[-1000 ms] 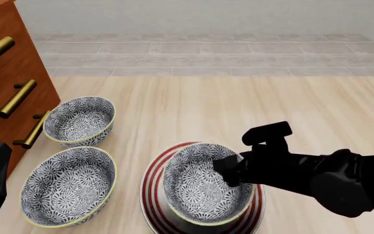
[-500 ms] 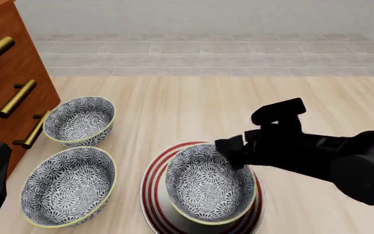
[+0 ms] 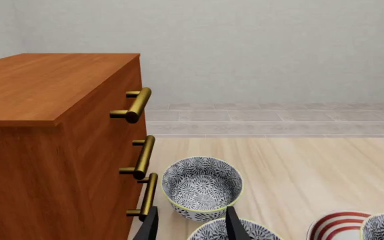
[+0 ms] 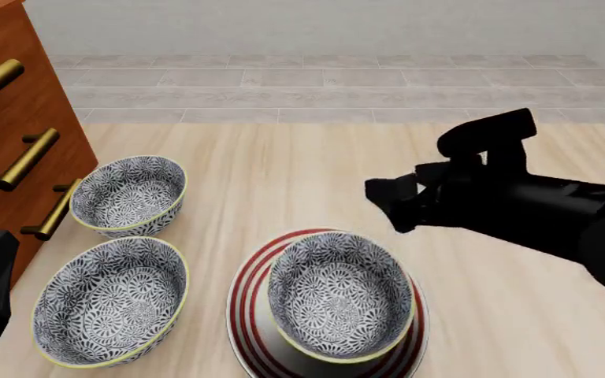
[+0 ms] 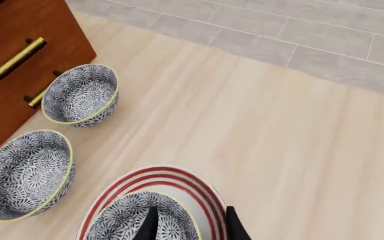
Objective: Pick up the bowl and put it in the front on the plate.
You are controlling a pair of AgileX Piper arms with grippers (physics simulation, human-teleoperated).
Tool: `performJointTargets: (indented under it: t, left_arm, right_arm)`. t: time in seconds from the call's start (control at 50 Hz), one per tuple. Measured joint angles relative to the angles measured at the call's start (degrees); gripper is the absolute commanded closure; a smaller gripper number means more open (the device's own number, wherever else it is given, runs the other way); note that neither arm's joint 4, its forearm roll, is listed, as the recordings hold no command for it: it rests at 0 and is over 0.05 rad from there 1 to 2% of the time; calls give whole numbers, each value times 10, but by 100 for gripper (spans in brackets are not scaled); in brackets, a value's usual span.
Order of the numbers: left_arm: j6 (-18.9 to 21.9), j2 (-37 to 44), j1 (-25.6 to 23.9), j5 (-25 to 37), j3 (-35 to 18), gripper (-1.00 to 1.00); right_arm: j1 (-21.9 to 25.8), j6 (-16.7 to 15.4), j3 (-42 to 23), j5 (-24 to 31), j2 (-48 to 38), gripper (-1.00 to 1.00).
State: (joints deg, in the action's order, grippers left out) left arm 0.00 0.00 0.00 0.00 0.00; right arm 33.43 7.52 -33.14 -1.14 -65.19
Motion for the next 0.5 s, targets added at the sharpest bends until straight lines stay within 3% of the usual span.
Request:
performJointTargets:
  t: [0.3,0.5]
  left_arm:
    - [0,0,0,0,0,-100]
    - [0,0,0,0,0,-100]
  right_arm:
    - [-22,-33,11,-31,71,-100]
    - [-80,-67,24,-68,126,-100]
